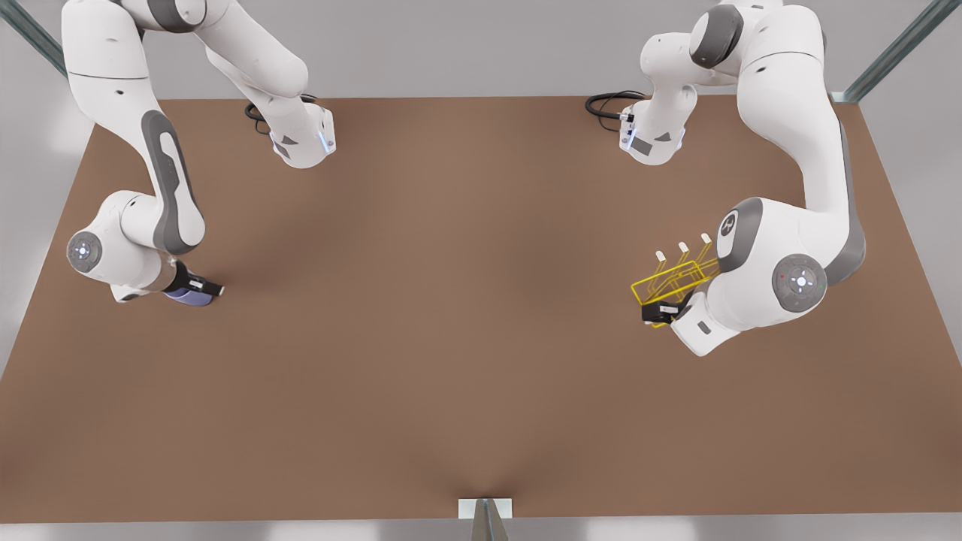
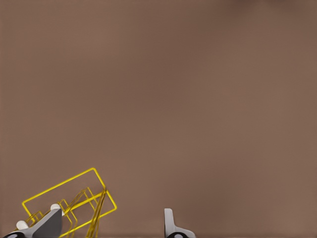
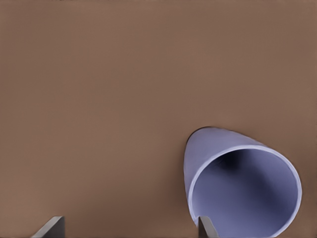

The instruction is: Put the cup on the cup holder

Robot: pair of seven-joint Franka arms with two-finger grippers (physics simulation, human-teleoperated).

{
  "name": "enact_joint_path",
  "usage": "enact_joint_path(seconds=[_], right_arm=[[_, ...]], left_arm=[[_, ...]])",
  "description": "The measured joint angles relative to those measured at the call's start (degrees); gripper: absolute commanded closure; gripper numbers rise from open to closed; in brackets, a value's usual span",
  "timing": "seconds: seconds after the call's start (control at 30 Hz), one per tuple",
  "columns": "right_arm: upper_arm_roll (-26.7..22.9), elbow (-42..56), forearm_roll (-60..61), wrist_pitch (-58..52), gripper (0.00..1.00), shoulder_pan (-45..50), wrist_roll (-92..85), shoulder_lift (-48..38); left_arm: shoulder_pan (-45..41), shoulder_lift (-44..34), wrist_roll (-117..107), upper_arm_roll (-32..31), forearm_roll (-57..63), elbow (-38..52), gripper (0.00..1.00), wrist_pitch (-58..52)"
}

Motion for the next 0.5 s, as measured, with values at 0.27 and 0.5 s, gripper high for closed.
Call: enact_joint_path(seconds=[0.27, 0.5], right_arm=[[-1.06, -0.60, -4.20, 2.02, 0.00, -1.02, -0.84, 2.59], [-1.12, 0.72, -3.70, 3.39, 0.79, -1.19, -2.14, 6.48]], left_arm=[[0.00, 0.10, -0.22, 0.00, 0.18, -0.05, 0.00, 0.12], [-0.76, -0.02, -0.36, -0.18, 0.31, -0.12, 0.00, 0.20]])
